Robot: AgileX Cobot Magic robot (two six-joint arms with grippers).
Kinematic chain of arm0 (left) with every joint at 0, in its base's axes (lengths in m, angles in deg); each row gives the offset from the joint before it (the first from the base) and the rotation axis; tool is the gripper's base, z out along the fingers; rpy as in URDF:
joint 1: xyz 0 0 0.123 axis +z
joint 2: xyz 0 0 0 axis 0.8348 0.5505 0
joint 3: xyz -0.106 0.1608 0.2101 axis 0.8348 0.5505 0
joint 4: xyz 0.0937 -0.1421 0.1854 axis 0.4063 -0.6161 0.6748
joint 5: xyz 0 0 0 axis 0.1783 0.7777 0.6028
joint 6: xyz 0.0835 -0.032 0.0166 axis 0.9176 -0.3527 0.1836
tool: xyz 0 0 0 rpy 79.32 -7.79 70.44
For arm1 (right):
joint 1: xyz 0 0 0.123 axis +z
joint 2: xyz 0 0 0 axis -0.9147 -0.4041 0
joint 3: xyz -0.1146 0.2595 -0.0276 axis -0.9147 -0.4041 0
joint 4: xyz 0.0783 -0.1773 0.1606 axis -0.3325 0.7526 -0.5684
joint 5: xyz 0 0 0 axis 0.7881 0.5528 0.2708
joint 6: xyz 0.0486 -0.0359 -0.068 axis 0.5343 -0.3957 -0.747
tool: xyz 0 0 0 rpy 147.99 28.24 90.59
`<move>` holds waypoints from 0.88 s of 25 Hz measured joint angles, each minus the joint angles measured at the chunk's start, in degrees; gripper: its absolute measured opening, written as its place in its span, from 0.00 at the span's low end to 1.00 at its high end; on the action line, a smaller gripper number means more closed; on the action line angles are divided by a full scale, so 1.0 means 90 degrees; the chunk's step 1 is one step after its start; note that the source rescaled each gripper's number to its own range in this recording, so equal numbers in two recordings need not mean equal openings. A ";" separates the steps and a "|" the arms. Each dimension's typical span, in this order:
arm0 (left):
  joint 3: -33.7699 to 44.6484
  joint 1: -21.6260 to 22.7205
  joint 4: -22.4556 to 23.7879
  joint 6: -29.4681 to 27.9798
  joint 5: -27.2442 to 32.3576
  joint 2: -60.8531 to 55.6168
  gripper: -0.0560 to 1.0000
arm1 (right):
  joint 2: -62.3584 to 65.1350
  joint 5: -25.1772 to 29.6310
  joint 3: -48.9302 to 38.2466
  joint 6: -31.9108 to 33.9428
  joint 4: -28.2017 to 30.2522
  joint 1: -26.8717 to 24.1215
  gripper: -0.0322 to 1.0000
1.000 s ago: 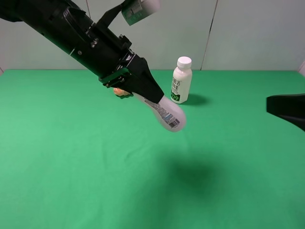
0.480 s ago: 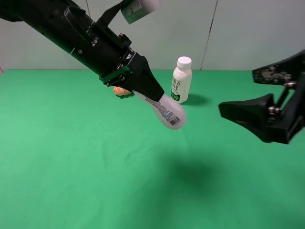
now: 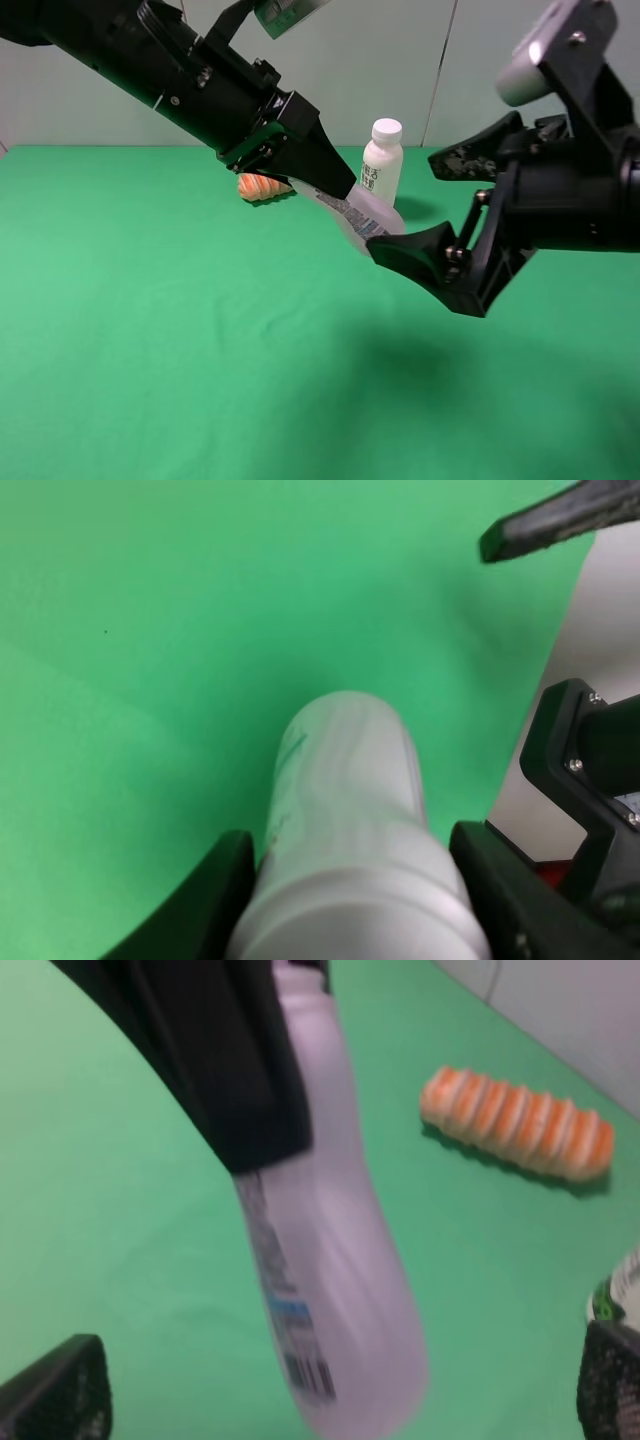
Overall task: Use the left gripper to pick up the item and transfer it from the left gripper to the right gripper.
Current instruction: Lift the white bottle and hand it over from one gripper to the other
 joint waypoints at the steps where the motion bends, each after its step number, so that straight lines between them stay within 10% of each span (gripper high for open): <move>1: 0.0000 0.0000 -0.0006 0.0000 0.0000 0.0000 0.05 | -0.0114 -0.0017 0.0079 -0.0005 0.0023 0.0058 1.00; 22: 0.0000 0.0000 -0.0299 0.0000 0.0045 0.0000 0.05 | -0.1731 -0.1044 0.0607 -0.0026 0.0245 0.0224 1.00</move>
